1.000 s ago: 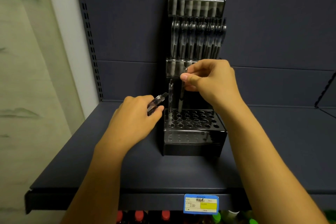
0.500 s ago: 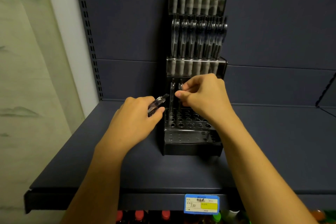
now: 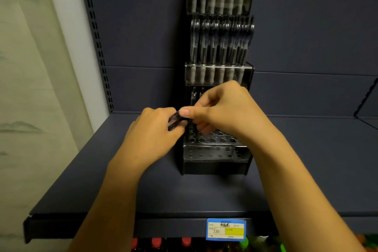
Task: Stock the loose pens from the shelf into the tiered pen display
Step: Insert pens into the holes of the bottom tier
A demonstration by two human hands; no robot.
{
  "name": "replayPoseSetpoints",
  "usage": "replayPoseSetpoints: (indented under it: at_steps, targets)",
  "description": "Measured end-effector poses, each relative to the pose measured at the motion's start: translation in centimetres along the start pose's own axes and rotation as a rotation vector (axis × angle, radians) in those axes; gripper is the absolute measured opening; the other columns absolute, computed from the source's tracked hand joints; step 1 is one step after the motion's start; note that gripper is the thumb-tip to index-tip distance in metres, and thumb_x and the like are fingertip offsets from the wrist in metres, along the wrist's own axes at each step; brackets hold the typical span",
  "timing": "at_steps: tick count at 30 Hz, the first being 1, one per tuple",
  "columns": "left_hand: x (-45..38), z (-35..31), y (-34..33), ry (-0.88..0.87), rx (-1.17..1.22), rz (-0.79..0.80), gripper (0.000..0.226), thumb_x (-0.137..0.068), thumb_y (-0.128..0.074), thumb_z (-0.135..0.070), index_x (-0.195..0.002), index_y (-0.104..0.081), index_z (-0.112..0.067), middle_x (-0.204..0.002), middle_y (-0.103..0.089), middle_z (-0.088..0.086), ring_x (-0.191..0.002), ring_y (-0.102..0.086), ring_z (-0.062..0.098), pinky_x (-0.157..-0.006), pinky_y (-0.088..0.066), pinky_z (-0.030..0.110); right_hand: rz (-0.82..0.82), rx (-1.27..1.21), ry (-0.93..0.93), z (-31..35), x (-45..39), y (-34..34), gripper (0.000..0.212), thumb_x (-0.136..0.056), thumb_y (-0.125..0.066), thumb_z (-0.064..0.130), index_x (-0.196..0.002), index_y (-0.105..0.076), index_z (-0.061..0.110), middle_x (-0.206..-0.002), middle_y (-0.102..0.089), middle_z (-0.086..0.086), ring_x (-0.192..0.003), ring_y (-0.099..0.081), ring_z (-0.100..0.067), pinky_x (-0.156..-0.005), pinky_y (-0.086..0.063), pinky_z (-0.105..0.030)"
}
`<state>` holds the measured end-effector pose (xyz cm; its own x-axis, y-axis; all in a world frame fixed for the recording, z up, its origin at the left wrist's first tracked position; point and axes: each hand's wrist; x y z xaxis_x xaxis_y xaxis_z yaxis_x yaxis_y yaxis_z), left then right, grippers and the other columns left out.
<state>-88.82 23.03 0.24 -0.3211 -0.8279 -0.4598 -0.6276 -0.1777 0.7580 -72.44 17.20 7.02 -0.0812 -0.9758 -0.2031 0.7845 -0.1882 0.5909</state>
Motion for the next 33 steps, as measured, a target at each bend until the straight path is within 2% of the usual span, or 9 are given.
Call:
replayPoseSetpoints:
  at_steps: [2,6,9,13,15,18,22,28,33]
  targets:
    - [0.1,-0.5,-0.1,0.006,-0.018,0.016,0.015,-0.094,-0.059,-0.04,-0.089,-0.066,-0.028,-0.062,-0.057,-0.006,-0.059,-0.056,0.013,-0.052,-0.041,0.031,0.039,-0.019,-0.037,0.2,-0.2,-0.6,0.042,-0.075,-0.085,0.047,-0.075,-0.078,0.006,-0.066,-0.075,-0.003,-0.062,-0.075,-0.016,-0.068,-0.065,-0.032]
    - [0.1,-0.9,-0.1,0.016,-0.066,0.0,0.029,-0.095,-0.059,-0.037,-0.07,-0.046,-0.037,-0.061,-0.054,-0.008,-0.062,-0.055,0.012,-0.051,-0.035,0.029,0.041,-0.101,-0.079,0.0,-0.6,-1.2,0.04,-0.079,-0.085,0.042,-0.076,-0.079,0.002,-0.065,-0.075,-0.006,-0.062,-0.076,-0.021,-0.069,-0.065,-0.035]
    - [0.0,-0.6,0.1,0.025,-0.044,-0.006,0.018,-0.093,-0.059,-0.041,-0.077,-0.053,-0.035,-0.067,-0.061,-0.007,-0.064,-0.058,0.013,-0.053,-0.044,0.033,0.023,-0.218,-0.08,-0.1,-0.8,-1.2,0.035,-0.082,-0.084,0.034,-0.075,-0.078,0.001,-0.067,-0.075,-0.01,-0.064,-0.076,-0.025,-0.068,-0.064,-0.037]
    - [0.1,0.1,0.0,0.054,-0.052,-0.043,0.034,-0.095,-0.06,-0.045,-0.069,-0.052,-0.025,-0.057,-0.054,-0.002,-0.054,-0.053,0.014,-0.048,-0.031,0.03,-0.14,-0.394,-0.029,-0.4,-1.0,-0.4,0.035,-0.084,-0.082,0.03,-0.076,-0.074,-0.002,-0.066,-0.074,-0.011,-0.064,-0.075,-0.028,-0.065,-0.064,-0.038]
    - [0.1,0.1,-0.1,0.049,-0.043,-0.039,0.034,-0.097,-0.059,-0.046,-0.071,-0.052,-0.026,-0.056,-0.052,-0.001,-0.052,-0.052,0.015,-0.048,-0.028,0.028,-0.136,-0.45,0.0,-0.4,-1.0,-0.1,0.032,-0.085,-0.082,0.029,-0.078,-0.074,-0.002,-0.068,-0.074,-0.012,-0.065,-0.075,-0.027,-0.063,-0.063,-0.036]
    - [-0.1,0.2,-0.3,0.044,-0.009,-0.021,0.032,-0.098,-0.056,-0.046,-0.074,-0.055,-0.024,-0.06,-0.056,-0.001,-0.054,-0.054,0.017,-0.05,-0.032,0.031,-0.064,-0.486,0.028,-0.6,-0.9,-0.4,0.028,-0.084,-0.081,0.021,-0.086,-0.073,-0.005,-0.075,-0.076,-0.015,-0.066,-0.075,-0.026,-0.066,-0.063,-0.035]
    - [-0.3,0.3,-0.4,0.039,0.012,-0.026,0.032,-0.096,-0.057,-0.046,-0.073,-0.055,-0.024,-0.059,-0.055,-0.001,-0.054,-0.052,0.017,-0.05,-0.033,0.032,-0.093,-0.535,0.077,-0.8,-1.0,-0.7,0.015,-0.083,-0.08,0.006,-0.087,-0.07,-0.005,-0.082,-0.074,-0.025,-0.072,-0.076,-0.026,-0.068,-0.063,-0.033]
    - [-0.1,0.5,-0.1,0.055,0.013,-0.046,0.037,-0.093,-0.064,-0.046,-0.067,-0.052,-0.023,-0.058,-0.054,-0.003,-0.051,-0.048,0.014,-0.049,-0.033,0.029,-0.191,-0.771,0.139,-0.7,-1.3,1.6,0.009,-0.09,-0.073,0.004,-0.084,-0.067,0.0,-0.077,-0.074,-0.01,-0.081,-0.076,-0.028,-0.072,-0.063,-0.035]
    - [-0.2,0.8,-0.1,0.05,0.004,-0.052,0.036,-0.094,-0.064,-0.046,-0.068,-0.054,-0.022,-0.062,-0.058,-0.003,-0.056,-0.055,0.014,-0.052,-0.042,0.031,-0.311,-0.646,0.189,-0.9,-1.9,4.2,0.003,-0.092,-0.071,0.001,-0.089,-0.069,0.002,-0.076,-0.074,-0.01,-0.079,-0.077,-0.027,-0.073,-0.063,-0.034]
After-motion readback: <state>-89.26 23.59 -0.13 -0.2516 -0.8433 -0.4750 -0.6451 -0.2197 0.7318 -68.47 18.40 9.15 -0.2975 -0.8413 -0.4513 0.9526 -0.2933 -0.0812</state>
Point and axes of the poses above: each hand's wrist, its own x-axis away from the middle knuckle, its own y-axis out of the back of the hand, z = x × y
